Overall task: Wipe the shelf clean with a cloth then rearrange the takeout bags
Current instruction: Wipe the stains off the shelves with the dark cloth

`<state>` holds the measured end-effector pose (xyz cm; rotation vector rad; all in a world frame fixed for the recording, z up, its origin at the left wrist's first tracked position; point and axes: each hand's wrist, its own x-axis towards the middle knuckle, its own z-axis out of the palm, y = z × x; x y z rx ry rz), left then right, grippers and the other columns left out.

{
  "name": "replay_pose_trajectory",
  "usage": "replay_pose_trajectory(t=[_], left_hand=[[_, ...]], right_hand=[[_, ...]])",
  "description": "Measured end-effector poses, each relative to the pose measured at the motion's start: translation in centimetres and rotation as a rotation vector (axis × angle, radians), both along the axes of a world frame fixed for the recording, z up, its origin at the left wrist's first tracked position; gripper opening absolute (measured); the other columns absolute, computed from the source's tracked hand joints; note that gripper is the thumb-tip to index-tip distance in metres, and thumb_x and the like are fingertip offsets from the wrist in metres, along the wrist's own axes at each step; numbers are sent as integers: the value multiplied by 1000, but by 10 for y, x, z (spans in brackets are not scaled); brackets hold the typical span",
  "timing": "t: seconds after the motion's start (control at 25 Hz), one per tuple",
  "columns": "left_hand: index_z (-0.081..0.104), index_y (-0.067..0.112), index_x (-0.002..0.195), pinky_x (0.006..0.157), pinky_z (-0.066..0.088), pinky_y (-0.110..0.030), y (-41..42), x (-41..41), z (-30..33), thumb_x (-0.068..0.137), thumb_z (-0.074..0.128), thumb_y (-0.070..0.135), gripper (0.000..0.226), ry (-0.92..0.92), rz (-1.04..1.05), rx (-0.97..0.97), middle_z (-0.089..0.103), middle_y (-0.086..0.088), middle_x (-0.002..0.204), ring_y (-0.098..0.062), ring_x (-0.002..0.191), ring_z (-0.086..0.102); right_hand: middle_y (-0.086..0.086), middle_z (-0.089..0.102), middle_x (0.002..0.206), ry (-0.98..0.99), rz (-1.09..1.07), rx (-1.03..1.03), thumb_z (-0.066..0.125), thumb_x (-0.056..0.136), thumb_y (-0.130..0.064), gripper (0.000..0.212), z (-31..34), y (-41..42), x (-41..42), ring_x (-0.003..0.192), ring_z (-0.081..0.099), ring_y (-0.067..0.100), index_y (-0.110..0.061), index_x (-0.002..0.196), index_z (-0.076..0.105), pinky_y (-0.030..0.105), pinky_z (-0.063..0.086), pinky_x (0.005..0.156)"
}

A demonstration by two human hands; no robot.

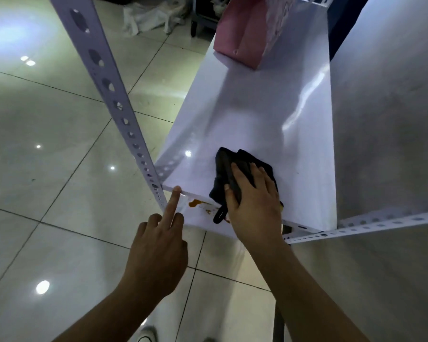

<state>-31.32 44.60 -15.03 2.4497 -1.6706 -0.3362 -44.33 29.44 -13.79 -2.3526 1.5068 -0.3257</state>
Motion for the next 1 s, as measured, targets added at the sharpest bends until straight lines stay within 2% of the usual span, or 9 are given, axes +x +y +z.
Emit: replay_pose_trajectory(t=[0.12, 0.24, 0.36, 0.52, 0.6, 0.76, 0.84, 0.92, 1.0], left_hand=[[60, 16, 102, 70, 50, -39, 1, 0, 0, 79, 61, 20, 24, -12, -24, -10, 2, -7, 166, -25, 87, 58], [61, 15, 103, 70, 51, -40, 0, 0, 0, 78, 62, 20, 25, -19, -26, -17, 3, -9, 166, -26, 87, 59], [61, 14, 105, 71, 51, -41, 1, 1, -2, 80, 60, 22, 27, -20, -21, -12, 1, -10, 166, -27, 86, 59], [60, 13, 103, 69, 48, -39, -1, -3, -1, 80, 58, 20, 25, -15, -21, -24, -1, -9, 166, -26, 82, 56], [59, 12, 105, 70, 46, -38, -1, -4, -1, 81, 56, 20, 25, -2, 1, -19, -3, -10, 166, -25, 84, 55], [58, 13, 109, 72, 46, -38, -4, -12, -3, 82, 45, 22, 32, -28, 19, -24, -9, -10, 166, -25, 86, 54], [57, 13, 111, 74, 46, -37, -3, -16, -3, 82, 39, 23, 36, -39, 16, -9, -12, -10, 165, -24, 86, 53], [56, 12, 118, 78, 46, -36, -3, -18, -2, 85, 43, 22, 36, -40, 1, 10, -17, -11, 164, -23, 90, 53], [55, 12, 122, 82, 47, -37, -2, -15, -2, 87, 47, 21, 37, -40, 9, 38, -21, -11, 163, -24, 96, 54]], right_hand=[[7, 32, 163, 72, -200, -38, 45, 102, -47, 53, -5, -19, -36, 152, 24, 30, -32, 154, 41, 51, 28, 120], [11, 28, 165, 87, -341, 16, 43, 103, -48, 56, -3, -71, -54, 151, 22, 33, -29, 155, 38, 51, 21, 123], [14, 29, 163, 69, -288, 56, 45, 102, -46, 57, 7, -95, -63, 151, 22, 34, -26, 155, 38, 49, 20, 123], [16, 40, 157, 67, -234, -61, 49, 101, -44, 55, -1, -19, -67, 145, 33, 38, -23, 151, 46, 55, 33, 116], [16, 39, 158, 106, -147, -60, 46, 102, -46, 56, -1, -16, -56, 147, 31, 37, -24, 153, 43, 53, 30, 119], [14, 30, 163, 165, -138, 6, 38, 104, -49, 59, 5, -62, -16, 152, 23, 34, -25, 157, 33, 49, 20, 124], [15, 33, 162, 135, -105, -44, 38, 104, -48, 58, -2, -49, -5, 151, 25, 35, -24, 156, 36, 50, 21, 123], [16, 41, 157, 95, -12, -139, 42, 103, -47, 55, -5, -22, -4, 148, 32, 36, -22, 152, 44, 52, 27, 120], [13, 41, 157, 83, 58, -124, 44, 102, -48, 55, -1, -18, -4, 148, 32, 35, -24, 151, 45, 51, 28, 120]])
